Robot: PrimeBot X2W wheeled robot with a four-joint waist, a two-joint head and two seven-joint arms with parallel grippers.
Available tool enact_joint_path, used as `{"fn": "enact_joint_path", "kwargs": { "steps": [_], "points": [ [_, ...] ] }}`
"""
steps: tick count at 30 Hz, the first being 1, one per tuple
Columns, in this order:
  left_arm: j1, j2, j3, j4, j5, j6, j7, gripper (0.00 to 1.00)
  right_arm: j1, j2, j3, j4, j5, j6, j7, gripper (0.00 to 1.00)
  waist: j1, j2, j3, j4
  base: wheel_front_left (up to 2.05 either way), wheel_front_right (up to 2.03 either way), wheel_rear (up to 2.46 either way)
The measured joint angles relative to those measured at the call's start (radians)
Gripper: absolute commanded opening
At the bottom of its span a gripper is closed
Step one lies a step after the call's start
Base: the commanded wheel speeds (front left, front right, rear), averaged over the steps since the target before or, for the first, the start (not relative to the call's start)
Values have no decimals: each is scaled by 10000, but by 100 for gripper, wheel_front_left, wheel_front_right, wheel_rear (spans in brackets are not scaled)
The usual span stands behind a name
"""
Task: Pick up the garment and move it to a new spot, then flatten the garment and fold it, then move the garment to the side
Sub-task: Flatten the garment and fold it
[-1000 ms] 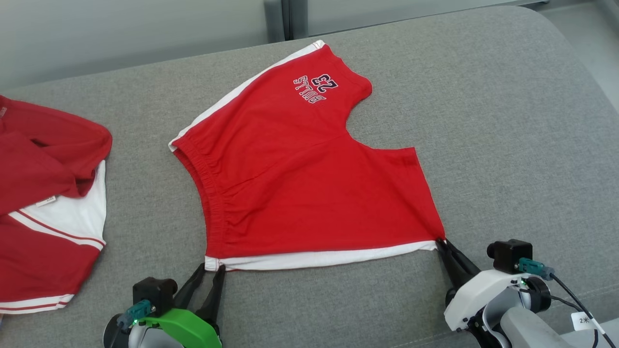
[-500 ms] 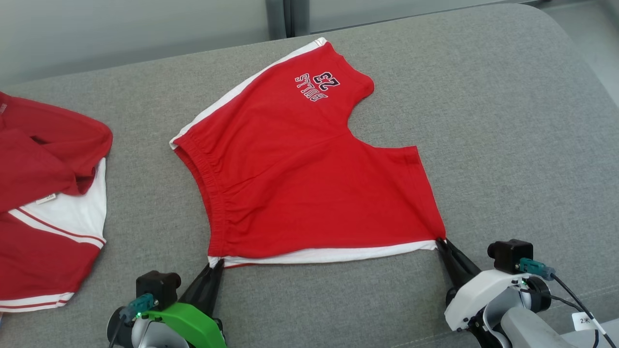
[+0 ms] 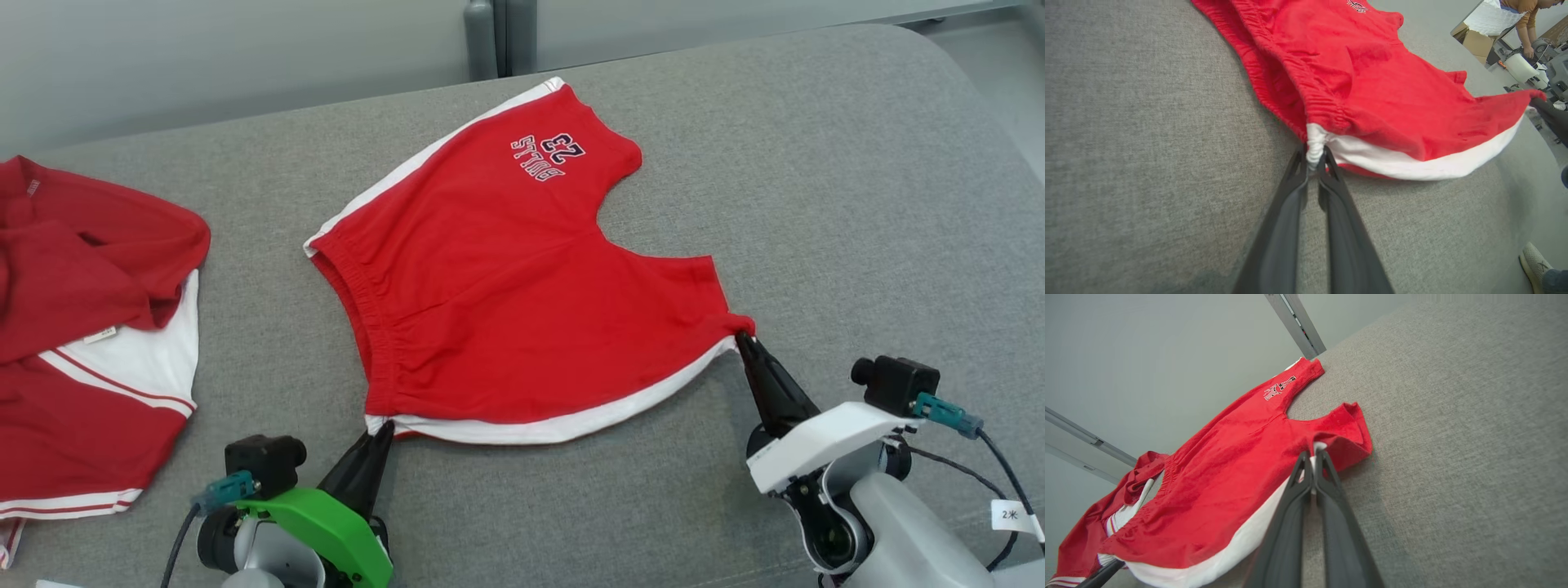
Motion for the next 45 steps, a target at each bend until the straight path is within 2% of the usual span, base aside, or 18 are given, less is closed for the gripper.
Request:
{"fn": "enact_joint_path", "kwargs": {
  "steps": [11, 17, 28, 32, 36, 40, 45],
  "points": [
    [682, 460, 48, -1452, -1110, 0, 984, 0, 184, -1302, -54, -2460, 1935, 0, 366, 0, 0, 0, -482, 84, 0, 0, 0],
    [1255, 769, 92, -2268, -1528, -44, 1423, 0, 1000, -2019, -280, -3313, 2610, 4, 694, 0, 0, 0, -740, 54, 0, 0, 0],
    [2778, 1001, -10, -4069, -2295, -71, 2376, 0, 2851, -3219, -1007, -5076, 3664, 13, 1193, 0, 0, 0, -881, -21, 0, 0, 0],
    [3255, 1095, -29, -4941, -2602, -21, 2773, 0, 3556, -3670, -1434, -5816, 4056, 13, 1296, 0, 0, 0, -763, 6, 0, 0, 0],
    [3600, 1367, 29, -5820, -2803, 232, 3166, 0, 3881, -4057, -1618, -6387, 4236, 13, 1615, 0, 0, 0, -471, 41, 0, 0, 0],
    [3585, 1473, 63, -6477, -2903, 447, 3578, 0, 3770, -4261, -1528, -6759, 4238, 13, 1954, 0, 0, 0, 10, 91, 0, 0, 0],
    [3236, 1649, 77, -6845, -2903, 583, 4021, 0, 2923, -4410, -1522, -7041, 4268, 12, 2376, 0, 0, 0, 595, 205, 0, 0, 0]
  ]
}}
